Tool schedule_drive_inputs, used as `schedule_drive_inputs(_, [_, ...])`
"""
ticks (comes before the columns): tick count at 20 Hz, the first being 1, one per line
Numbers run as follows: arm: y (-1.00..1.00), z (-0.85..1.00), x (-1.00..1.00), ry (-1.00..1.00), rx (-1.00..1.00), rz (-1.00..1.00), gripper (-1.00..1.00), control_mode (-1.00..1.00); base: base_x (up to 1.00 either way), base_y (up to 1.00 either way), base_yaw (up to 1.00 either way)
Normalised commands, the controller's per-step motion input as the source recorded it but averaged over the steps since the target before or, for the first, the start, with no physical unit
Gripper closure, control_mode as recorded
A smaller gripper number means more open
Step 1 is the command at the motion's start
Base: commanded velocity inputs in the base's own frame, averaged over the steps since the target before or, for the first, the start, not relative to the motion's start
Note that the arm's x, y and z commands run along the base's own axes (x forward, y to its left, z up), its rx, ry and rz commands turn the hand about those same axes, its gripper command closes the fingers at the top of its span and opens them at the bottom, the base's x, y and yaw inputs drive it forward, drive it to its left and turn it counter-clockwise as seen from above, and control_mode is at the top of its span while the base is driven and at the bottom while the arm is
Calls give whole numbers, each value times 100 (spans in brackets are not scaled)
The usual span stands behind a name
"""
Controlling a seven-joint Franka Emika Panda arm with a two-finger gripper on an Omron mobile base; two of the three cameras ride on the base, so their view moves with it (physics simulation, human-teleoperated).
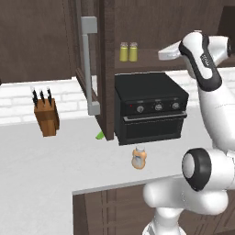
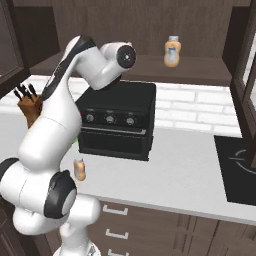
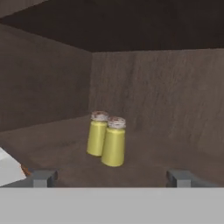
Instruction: Put the shaker and condiment bottle from the counter next to their counterparts in the cabinet.
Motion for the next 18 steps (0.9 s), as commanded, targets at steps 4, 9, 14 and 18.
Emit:
schedule_drive_inputs(4, [-9,-12,-100,-32,0,0,-100,-100,0,0,0])
schedule_drive_inputs(9, [-6,-32,-100,-29,0,-4,-100,-100,0,0,0])
schedule_drive_inputs(14, [0,-81,-100,-7,-1,-23,-100,-100,0,0,0])
schedule_drive_inputs(18, [-3,-85,-86,0,-1,-15,-100,-100,0,0,0])
